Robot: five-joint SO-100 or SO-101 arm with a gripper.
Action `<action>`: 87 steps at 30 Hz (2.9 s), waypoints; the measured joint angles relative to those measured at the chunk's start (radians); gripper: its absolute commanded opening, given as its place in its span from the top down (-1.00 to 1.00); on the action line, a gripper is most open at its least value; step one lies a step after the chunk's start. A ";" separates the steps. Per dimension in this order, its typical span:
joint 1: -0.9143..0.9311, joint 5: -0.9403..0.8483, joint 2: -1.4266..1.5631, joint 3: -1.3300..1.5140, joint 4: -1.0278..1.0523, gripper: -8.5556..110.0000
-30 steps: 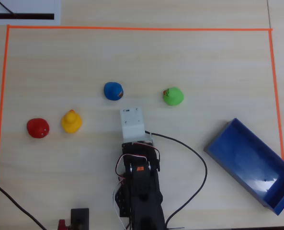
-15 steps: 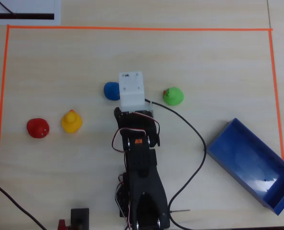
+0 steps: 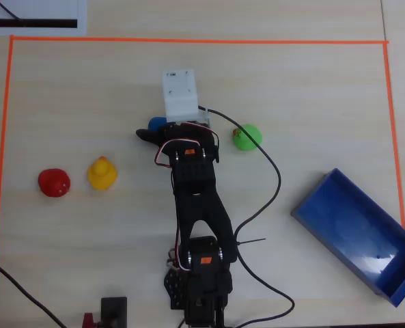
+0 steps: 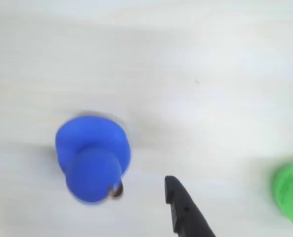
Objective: Grasp blue duck and put it into box.
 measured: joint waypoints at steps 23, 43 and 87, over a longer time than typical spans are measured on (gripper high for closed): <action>0.000 0.006 -0.241 -0.002 -0.222 0.14; 0.026 -0.130 -0.238 0.000 -0.233 0.85; 1.477 -0.337 -0.284 -0.430 0.155 0.85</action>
